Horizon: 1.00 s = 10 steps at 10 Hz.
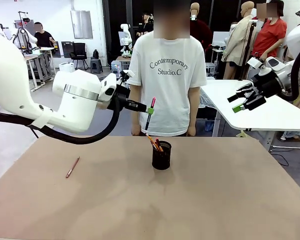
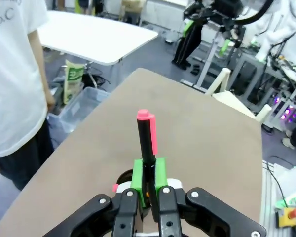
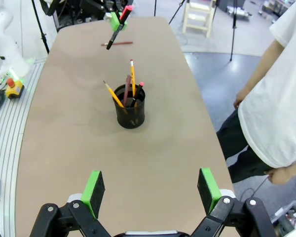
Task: Place the pens into the pen holder.
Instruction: Pick up a writing instrument from the table and place it into the Pen holder.
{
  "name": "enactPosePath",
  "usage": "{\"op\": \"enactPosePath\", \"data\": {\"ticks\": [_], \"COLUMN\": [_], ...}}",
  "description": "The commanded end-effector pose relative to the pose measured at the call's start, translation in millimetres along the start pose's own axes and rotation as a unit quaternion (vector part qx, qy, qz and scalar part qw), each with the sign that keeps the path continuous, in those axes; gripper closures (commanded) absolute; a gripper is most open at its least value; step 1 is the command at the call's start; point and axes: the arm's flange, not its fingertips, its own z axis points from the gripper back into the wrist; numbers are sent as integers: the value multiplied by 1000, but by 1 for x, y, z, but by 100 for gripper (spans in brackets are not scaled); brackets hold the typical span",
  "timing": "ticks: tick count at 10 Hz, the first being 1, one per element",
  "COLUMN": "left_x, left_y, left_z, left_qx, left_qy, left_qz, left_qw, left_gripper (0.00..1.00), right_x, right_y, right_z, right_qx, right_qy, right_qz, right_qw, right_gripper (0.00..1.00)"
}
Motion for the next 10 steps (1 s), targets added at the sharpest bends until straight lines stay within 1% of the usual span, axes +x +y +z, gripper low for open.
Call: {"op": "enactPosePath", "data": {"ticks": [1, 4, 6, 7, 8, 10], "left_x": [-19, -31, -35, -37, -42, -50], "left_y": [18, 24, 31, 33, 38, 44], "left_z": [-16, -51, -68, -72, -79, -89], "left_qx": [-49, -74, -84, -89, -96, -113], "left_qy": [-39, -63, -95, -109, -123, -132], "left_qz": [-36, -85, -134, -135, -123, -111], "left_qw": [997, 992, 983, 981, 980, 978], "left_gripper": [100, 100, 100, 100, 100, 100], "right_x": [3, 3, 3, 3, 3, 3], "right_y": [0, 0, 0, 0, 0, 0], "right_z": [-2, -2, -2, -2, -2, -2], "right_qx": [-7, -7, -7, -7, -7, -7], "right_qy": [1, 1, 1, 1, 1, 1], "right_qz": [1, 1, 1, 1, 1, 1], "right_qw": [1000, 1000, 1000, 1000, 1000, 1000], "right_gripper": [0, 0, 0, 0, 0, 0]}}
